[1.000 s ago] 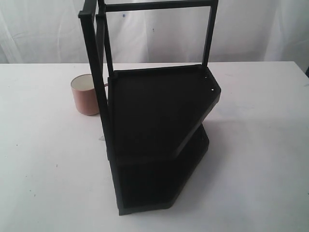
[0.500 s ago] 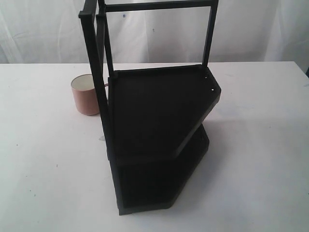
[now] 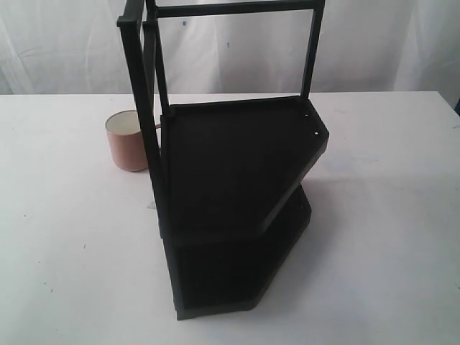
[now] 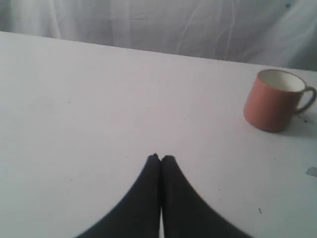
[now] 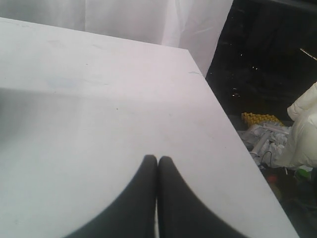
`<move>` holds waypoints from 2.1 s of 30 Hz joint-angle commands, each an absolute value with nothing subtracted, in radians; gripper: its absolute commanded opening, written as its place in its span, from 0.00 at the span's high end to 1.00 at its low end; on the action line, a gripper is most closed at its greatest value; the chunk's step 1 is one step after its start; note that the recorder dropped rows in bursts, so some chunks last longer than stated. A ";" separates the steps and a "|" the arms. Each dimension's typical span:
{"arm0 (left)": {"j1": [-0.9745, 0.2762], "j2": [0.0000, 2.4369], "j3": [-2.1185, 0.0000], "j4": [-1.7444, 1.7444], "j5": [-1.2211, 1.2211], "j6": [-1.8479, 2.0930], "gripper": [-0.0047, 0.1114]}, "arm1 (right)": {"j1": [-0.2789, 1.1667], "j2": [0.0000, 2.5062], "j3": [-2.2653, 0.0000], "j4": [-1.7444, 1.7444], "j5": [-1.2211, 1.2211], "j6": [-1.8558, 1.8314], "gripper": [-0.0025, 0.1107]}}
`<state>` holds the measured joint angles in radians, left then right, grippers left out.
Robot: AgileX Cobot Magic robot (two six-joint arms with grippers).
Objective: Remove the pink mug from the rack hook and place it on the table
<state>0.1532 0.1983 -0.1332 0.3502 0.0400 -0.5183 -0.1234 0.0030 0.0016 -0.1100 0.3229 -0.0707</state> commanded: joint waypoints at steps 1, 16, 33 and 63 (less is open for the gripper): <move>0.150 0.156 -0.040 0.195 -0.152 -0.310 0.96 | -0.128 0.000 0.000 -0.106 0.317 -0.072 0.98; 0.219 0.000 0.000 -0.135 -0.071 -0.012 0.96 | -0.128 0.000 0.000 -0.106 0.317 -0.072 0.98; 0.217 0.000 0.000 -0.022 0.180 0.000 0.96 | -0.128 0.000 0.000 -0.106 0.317 -0.072 0.98; 0.157 0.000 0.000 -0.046 0.150 0.000 0.96 | -0.128 0.000 0.000 -0.106 0.317 -0.072 0.98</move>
